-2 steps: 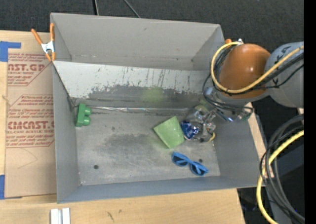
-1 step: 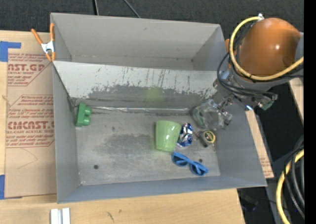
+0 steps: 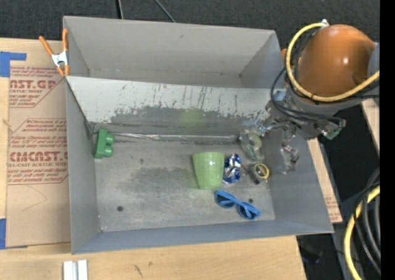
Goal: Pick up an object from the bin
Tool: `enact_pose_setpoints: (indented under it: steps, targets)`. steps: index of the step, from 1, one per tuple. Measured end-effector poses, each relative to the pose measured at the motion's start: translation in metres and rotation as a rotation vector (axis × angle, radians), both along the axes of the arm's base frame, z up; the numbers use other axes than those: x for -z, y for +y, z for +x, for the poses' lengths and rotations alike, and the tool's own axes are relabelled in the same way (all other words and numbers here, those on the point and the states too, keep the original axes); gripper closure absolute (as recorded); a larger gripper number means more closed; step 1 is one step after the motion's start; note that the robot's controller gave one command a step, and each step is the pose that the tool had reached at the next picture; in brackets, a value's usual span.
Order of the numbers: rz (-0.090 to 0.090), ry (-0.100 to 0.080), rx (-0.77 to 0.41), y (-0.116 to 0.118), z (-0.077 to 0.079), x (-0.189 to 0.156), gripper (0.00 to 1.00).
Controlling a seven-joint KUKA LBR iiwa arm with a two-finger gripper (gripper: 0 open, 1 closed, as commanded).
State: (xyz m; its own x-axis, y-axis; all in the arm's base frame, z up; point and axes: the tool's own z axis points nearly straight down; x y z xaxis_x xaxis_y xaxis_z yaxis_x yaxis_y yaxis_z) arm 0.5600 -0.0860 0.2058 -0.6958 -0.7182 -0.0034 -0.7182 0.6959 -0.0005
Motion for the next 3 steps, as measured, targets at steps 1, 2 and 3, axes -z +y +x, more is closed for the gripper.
enact_pose_setpoints:
  steps: [1, 2, 3]
  targets:
    - [0.003, 0.008, -0.081, 0.027, 0.007, 0.127, 0.00]
    - [-0.002, 0.000, -0.079, 0.025, 0.010, 0.120, 1.00]
    - [-0.004, -0.005, -0.687, 0.012, 0.004, -0.082, 1.00]
